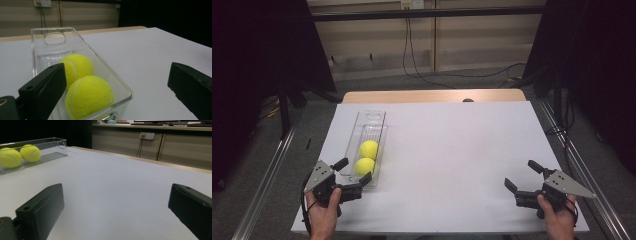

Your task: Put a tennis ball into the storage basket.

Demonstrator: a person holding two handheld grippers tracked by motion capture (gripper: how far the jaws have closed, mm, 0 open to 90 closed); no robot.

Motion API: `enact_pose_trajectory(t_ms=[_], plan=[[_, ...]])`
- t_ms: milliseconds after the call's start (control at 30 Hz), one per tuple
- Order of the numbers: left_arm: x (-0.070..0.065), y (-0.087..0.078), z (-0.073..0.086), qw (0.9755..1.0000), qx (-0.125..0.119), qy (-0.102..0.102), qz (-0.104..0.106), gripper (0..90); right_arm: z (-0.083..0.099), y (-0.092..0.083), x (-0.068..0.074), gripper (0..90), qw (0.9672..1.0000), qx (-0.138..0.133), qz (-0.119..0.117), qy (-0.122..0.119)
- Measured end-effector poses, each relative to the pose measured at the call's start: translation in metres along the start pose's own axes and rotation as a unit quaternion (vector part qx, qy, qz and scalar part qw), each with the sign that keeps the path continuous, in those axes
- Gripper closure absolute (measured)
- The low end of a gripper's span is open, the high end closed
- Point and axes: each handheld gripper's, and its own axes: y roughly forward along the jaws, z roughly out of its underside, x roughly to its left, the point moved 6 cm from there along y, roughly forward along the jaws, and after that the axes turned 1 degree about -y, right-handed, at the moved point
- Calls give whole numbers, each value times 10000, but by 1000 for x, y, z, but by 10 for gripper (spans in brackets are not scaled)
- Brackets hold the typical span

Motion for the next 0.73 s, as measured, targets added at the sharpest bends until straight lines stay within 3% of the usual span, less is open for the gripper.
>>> enact_pose_trajectory(t_ms=[67,167,267,367,433,533,600,667,733], plan=[[-1,-4,2,9998,-107,71,155,17,0,0,0,0,10000,7,13,5],[2,-9,5,9999,-131,90,-61,15,1,-1,-1,0,10000,16,37,9],[3,-13,9,9998,-198,-97,-20,19,1,-2,-1,0,10000,15,63,35],[5,-16,10,9995,-283,-141,-87,20,1,-3,-1,0,10000,13,86,21],[6,-17,10,9997,-231,-51,-47,23,2,-4,-2,0,9999,19,101,21],[6,-17,9,9993,-323,-201,23,23,2,-5,-3,0,9999,28,126,11],[4,-18,8,9994,-349,-36,-52,24,2,-5,-3,0,9999,32,139,34],[1,-19,6,9992,-392,-39,2,24,2,-4,-3,0,9999,37,139,25],[0,-19,5,9992,-381,0,-82,24,2,-3,-2,0,9999,50,128,13]])
